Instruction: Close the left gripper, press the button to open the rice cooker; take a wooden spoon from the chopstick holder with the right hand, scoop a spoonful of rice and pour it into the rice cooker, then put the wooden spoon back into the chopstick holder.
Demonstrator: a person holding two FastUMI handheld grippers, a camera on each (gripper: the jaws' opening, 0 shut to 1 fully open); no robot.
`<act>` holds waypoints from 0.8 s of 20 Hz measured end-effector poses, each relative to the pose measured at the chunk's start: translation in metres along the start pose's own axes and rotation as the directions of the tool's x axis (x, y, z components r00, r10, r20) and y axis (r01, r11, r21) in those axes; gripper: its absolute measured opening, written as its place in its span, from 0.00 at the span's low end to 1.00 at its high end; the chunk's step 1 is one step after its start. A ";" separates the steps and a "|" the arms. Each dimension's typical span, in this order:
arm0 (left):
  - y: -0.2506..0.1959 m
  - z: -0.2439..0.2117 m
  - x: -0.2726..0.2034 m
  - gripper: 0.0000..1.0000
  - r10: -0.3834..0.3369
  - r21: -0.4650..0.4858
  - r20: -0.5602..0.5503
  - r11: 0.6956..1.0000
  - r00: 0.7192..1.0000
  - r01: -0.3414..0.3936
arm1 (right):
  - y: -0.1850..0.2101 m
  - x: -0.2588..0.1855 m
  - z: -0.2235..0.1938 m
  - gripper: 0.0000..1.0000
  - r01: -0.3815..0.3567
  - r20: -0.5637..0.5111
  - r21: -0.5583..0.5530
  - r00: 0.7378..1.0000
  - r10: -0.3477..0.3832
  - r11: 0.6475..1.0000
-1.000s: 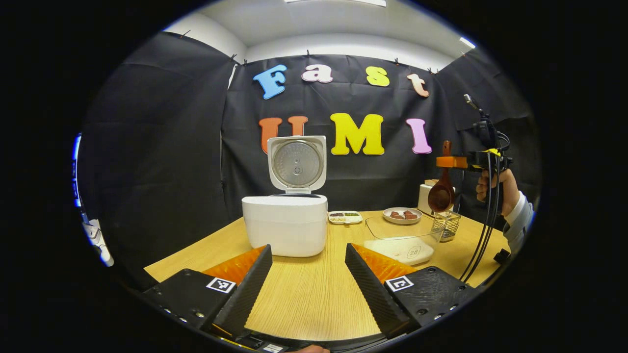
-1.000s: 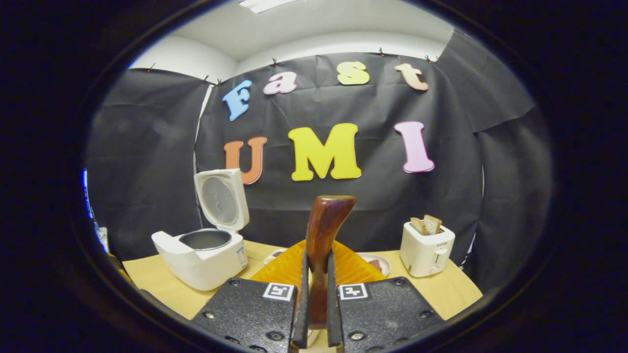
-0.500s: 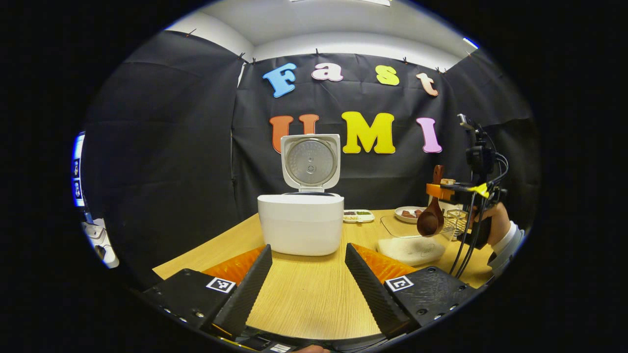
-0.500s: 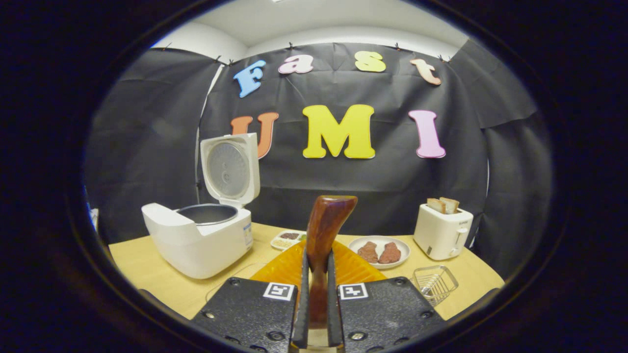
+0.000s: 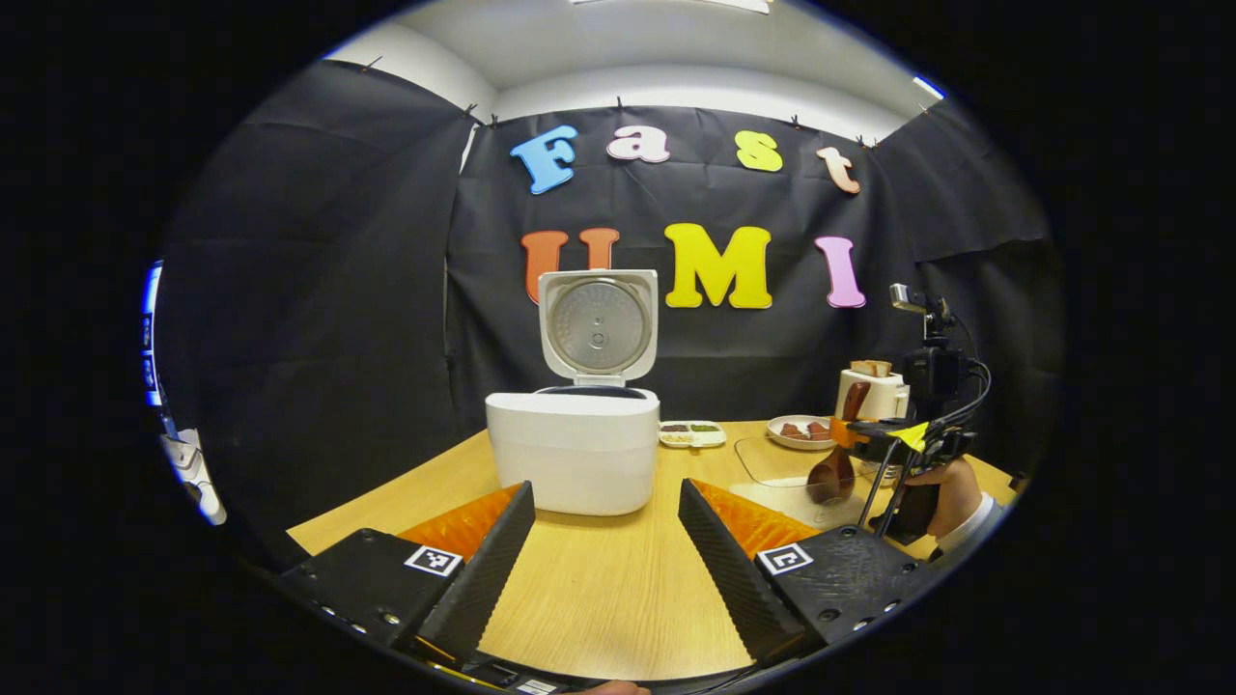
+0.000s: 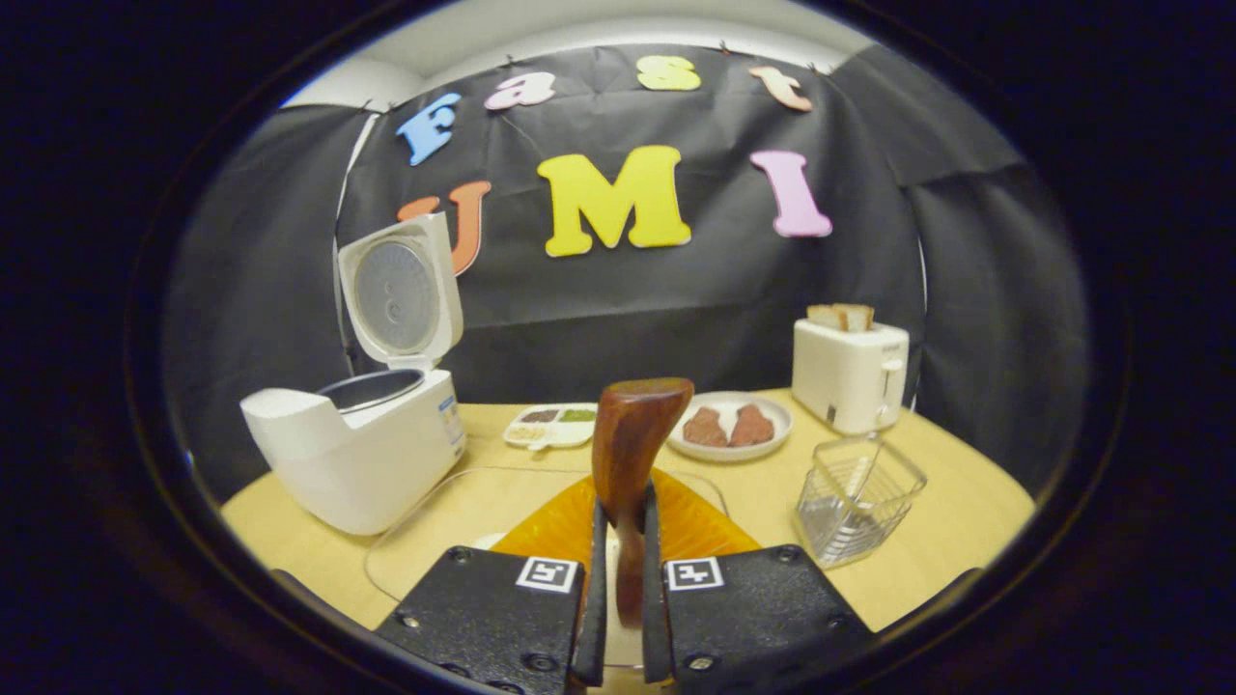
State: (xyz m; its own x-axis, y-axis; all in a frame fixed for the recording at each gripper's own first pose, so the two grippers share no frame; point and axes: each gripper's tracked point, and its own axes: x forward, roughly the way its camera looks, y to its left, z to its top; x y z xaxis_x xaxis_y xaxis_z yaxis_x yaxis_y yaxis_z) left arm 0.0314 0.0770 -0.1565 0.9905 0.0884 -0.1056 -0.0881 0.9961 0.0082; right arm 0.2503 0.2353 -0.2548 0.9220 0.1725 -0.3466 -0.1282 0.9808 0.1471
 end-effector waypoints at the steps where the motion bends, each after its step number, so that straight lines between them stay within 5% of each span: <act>1: -0.002 0.000 0.003 0.95 -0.002 0.003 -0.001 1.000 1.000 0.002 | 0.006 0.000 0.000 0.20 -0.036 -0.025 0.052 0.999 0.038 0.998; 3: -0.005 0.003 0.002 0.95 -0.002 0.012 0.002 1.000 1.000 0.002 | 0.022 -0.002 -0.009 0.20 -0.118 -0.083 0.183 0.987 0.135 0.976; 9: -0.006 0.003 0.001 0.95 -0.003 0.020 -0.004 1.000 1.000 0.003 | 0.025 0.004 -0.009 0.20 -0.189 -0.092 0.326 0.969 0.230 0.926; 16: -0.012 0.001 0.001 0.95 -0.012 0.022 -0.016 1.000 1.000 0.013 | 0.040 -0.001 -0.004 0.15 -0.286 -0.089 0.545 0.915 0.394 0.788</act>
State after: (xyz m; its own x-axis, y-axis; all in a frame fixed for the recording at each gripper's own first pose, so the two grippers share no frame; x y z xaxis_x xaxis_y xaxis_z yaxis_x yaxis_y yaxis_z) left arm 0.0338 0.0656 -0.1554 0.9897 0.0763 -0.1214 -0.0733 0.9969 0.0288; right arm 0.2426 0.2742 -0.2522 0.7606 0.5522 -0.3415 -0.1657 0.6737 0.7202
